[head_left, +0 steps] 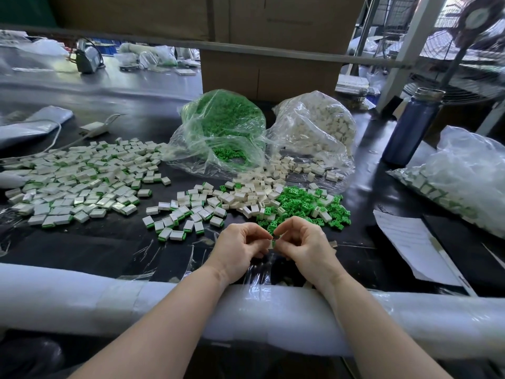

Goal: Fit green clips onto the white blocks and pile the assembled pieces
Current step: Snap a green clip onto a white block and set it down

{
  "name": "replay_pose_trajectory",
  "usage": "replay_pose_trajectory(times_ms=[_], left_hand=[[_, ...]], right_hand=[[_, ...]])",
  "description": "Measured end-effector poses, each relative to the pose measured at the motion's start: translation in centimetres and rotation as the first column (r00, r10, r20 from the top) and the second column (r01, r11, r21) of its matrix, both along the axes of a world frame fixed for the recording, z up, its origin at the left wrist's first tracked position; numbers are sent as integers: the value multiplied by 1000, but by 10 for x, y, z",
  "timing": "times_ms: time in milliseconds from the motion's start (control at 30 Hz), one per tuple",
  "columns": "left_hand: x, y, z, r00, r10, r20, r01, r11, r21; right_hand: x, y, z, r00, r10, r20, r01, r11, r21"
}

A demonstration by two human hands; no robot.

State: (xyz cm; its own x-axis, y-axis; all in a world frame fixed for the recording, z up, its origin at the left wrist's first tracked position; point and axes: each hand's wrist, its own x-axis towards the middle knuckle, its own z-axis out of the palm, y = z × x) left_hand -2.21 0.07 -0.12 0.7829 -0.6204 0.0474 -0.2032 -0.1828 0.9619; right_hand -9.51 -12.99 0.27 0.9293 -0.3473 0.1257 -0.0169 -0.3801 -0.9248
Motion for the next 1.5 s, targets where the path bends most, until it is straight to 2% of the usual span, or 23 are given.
replay_pose_trajectory(times_ms=[500, 667, 800, 1033, 1167, 1500], left_hand=[[1, 2, -1, 988, -97, 121, 85, 992, 98], [0, 0, -3, 988, -49, 149, 37, 996, 77], [0, -2, -5, 972, -48, 230, 20, 992, 122], [2, -3, -9, 991, -5, 136, 1, 999, 32], [4, -2, -7, 997, -18, 76, 17, 1000, 13], [2, 0, -6, 982, -70, 177, 42, 987, 155]], right_hand=[[0, -3, -2, 997, 71, -27, -70, 997, 16], [2, -3, -3, 1000, 17, 0, -17, 998, 59], [3, -5, -3, 999, -32, 21, 29, 991, 127], [1, -5, -2, 996, -47, 71, 27, 964, 265], [1, -4, -3, 998, -50, 46, 40, 977, 211], [2, -4, -2, 997, -43, -58, 47, 997, 66]])
